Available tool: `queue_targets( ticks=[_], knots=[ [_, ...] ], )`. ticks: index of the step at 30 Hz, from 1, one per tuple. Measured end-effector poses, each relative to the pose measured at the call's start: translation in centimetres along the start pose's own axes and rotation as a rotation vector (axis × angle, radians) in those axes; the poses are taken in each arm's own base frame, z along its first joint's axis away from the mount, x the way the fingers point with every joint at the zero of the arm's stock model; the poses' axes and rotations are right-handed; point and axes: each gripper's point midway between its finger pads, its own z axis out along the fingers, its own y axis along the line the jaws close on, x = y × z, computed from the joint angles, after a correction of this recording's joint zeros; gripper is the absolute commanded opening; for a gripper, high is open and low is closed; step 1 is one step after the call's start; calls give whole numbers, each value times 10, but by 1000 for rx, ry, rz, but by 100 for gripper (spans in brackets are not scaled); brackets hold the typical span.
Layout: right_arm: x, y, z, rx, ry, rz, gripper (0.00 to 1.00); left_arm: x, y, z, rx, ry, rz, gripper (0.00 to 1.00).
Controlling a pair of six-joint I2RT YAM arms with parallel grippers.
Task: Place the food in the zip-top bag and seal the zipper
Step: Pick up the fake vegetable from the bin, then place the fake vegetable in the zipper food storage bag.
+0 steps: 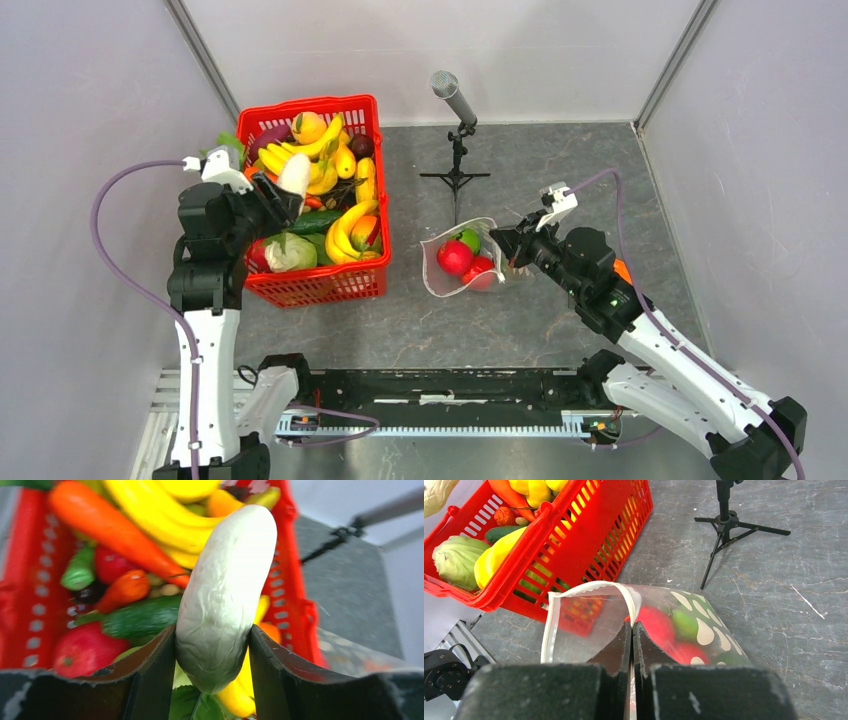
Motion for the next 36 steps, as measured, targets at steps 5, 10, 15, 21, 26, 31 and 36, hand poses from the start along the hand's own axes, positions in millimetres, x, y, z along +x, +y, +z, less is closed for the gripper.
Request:
queue_targets(
  ticks=[5, 10, 15, 21, 26, 31, 36],
  knots=[
    [0, 0, 0, -1, -2, 7, 3, -1, -44, -4, 237, 21, -4, 36],
    [1, 0, 0, -2, -5, 11, 3, 3, -79, -11, 431, 65, 7, 33],
    [0, 1, 0, -4, -7, 17, 3, 26, -110, -15, 579, 166, 33, 34],
    [0, 1, 0, -4, -8, 26, 3, 80, -164, -27, 765, 375, 100, 35],
    [-1, 2, 0, -7, -13, 34, 3, 117, -188, -33, 796, 528, 159, 33],
    [-2, 3, 1, -9, -19, 45, 3, 136, -199, -40, 776, 612, 257, 32],
    [-2, 5, 2, -20, -22, 60, 3, 161, -206, -42, 747, 685, 349, 32]
  ],
)
